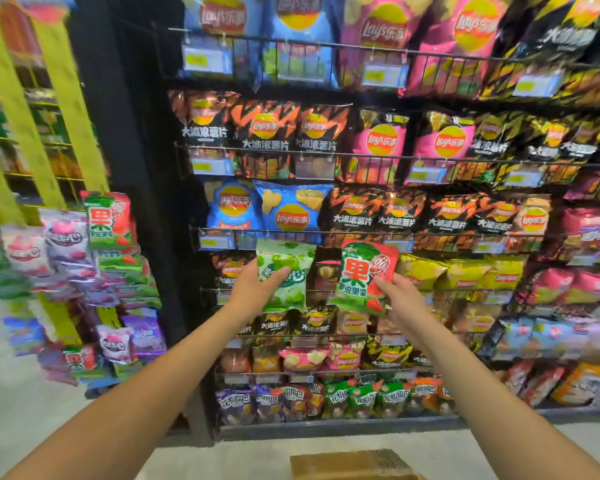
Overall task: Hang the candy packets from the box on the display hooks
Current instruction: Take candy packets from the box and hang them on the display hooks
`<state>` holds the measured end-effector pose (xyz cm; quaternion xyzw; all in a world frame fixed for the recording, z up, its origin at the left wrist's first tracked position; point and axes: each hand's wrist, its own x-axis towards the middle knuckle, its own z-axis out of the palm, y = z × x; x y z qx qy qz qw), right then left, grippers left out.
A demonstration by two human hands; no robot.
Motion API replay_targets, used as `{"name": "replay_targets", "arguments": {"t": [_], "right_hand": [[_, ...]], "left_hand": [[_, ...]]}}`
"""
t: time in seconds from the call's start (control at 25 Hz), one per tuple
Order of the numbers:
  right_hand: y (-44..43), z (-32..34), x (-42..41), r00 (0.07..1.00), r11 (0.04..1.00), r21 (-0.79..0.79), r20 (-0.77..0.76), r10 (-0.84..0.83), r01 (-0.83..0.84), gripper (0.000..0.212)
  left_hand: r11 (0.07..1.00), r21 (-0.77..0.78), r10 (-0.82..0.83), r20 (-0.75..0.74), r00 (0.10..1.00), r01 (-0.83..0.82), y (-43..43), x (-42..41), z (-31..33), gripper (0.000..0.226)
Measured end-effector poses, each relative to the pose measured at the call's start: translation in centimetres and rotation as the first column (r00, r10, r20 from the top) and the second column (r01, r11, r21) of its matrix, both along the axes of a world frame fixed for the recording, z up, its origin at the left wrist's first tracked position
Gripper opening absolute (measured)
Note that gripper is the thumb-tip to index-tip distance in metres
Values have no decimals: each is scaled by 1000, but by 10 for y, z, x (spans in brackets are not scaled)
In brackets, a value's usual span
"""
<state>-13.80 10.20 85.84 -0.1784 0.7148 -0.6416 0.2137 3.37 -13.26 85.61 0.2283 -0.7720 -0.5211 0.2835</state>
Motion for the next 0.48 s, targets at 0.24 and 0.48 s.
{"name": "replay_targets", "arguments": {"t": [0.24,0.48], "right_hand": [[-74,11,42,982,983,-33,-60,181,-183,20],[-143,19,103,938,936,-86,-90,335,-342,21]], "left_hand": [[987,-10,162,-26,986,-163,-36,81,17,12],[938,100,338,-62,939,-331,-78,165,14,37]]}}
